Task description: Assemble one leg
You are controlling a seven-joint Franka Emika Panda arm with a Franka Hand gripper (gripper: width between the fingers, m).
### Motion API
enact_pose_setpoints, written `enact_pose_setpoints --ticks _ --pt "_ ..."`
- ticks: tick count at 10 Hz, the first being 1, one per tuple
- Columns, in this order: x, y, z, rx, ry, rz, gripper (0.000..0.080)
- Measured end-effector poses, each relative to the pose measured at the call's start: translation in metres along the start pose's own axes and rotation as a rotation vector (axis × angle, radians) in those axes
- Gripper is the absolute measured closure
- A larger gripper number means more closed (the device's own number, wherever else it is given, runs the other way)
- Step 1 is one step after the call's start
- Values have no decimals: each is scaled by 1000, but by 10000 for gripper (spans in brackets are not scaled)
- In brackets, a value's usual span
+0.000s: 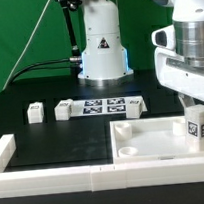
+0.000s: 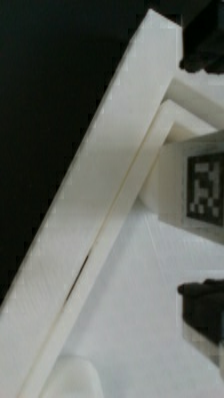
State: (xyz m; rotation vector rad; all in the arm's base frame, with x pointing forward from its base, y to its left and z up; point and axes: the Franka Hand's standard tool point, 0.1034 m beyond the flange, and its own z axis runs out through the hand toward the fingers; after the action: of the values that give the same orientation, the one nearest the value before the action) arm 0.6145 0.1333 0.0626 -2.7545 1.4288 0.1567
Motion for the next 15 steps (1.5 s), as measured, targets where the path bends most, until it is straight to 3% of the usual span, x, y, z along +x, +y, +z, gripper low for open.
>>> enact_pose_setpoints --ticks 9,12,14,15 --pt "10 6 -3 -43 7 -1164 151" --pt "13 6 -2 -45 1 -1256 181" --pt "13 7 -2 -45 1 -1256 468" --pt "13 7 -2 -45 1 -1256 511"
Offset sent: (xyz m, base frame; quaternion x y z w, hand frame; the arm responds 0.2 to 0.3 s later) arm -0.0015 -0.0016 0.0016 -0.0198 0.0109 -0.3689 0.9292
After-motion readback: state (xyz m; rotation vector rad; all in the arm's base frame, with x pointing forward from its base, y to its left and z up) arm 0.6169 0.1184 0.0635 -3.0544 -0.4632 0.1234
